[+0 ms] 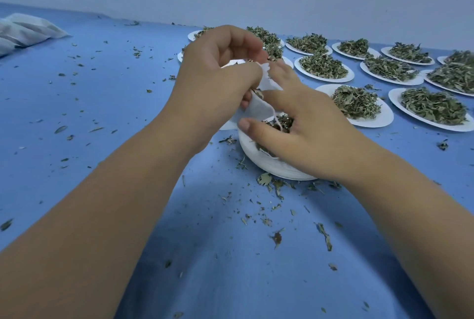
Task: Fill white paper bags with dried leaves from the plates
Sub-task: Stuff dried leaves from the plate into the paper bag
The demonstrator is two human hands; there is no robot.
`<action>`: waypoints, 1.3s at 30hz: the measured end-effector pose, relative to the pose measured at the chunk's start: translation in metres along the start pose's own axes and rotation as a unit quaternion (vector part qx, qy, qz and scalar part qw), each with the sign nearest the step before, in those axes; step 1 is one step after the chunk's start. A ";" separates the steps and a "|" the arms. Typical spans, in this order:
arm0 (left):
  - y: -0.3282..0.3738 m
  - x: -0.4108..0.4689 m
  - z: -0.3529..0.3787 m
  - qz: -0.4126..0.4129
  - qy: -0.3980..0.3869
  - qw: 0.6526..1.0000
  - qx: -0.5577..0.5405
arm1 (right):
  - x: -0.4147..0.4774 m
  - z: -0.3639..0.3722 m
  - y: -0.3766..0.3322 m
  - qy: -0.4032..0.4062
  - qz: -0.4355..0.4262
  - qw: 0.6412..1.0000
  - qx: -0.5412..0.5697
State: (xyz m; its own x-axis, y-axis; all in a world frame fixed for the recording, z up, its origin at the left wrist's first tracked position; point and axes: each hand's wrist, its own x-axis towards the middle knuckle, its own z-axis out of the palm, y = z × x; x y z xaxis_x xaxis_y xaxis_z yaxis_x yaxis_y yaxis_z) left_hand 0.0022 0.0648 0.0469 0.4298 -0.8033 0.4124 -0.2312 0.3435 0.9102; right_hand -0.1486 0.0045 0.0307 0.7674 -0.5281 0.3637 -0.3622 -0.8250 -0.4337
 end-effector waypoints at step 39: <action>-0.039 0.019 -0.032 -0.074 -0.066 0.962 0.256 | 0.041 -0.016 -0.037 0.161 0.043 0.986 0.022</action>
State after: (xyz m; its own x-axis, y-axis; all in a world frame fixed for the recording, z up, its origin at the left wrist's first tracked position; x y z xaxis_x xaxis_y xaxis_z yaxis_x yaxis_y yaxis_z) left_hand 0.0469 0.0521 0.0208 0.3840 -0.8914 0.2407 -0.5896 -0.0361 0.8069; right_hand -0.1119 0.0101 0.0746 0.5238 -0.6386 0.5638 -0.3911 -0.7682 -0.5068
